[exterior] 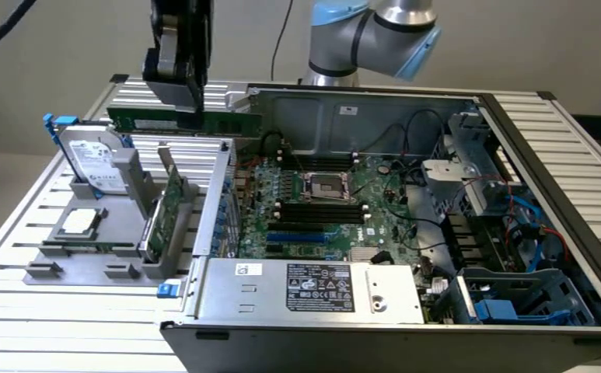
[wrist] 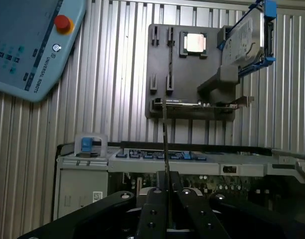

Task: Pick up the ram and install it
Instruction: 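Pick up the ram and move it above insertion slot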

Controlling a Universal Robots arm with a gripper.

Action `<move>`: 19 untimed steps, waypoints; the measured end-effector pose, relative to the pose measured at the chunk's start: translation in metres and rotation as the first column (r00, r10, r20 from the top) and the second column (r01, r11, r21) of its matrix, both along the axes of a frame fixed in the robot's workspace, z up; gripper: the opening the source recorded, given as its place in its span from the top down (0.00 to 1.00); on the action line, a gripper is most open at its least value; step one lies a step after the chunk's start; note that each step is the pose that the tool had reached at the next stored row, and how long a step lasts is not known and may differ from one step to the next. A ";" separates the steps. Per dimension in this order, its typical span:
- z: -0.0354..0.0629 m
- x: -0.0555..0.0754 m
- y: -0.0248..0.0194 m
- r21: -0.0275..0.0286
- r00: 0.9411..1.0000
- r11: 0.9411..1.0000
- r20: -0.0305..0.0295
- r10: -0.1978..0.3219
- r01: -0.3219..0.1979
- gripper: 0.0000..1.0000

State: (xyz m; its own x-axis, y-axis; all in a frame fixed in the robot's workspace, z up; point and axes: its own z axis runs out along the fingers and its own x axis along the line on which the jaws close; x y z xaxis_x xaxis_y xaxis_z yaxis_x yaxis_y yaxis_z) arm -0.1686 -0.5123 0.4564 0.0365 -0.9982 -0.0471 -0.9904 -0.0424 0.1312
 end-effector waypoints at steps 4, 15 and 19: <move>-0.0034 0.018 0.0009 0.000 1.000 1.000 -0.001 0.000 0.000 0.86; -0.0197 0.068 0.0077 -0.001 1.000 1.000 -0.003 0.000 0.000 0.86; -0.0269 0.085 0.0166 -0.001 1.000 1.000 -0.003 0.000 0.000 0.86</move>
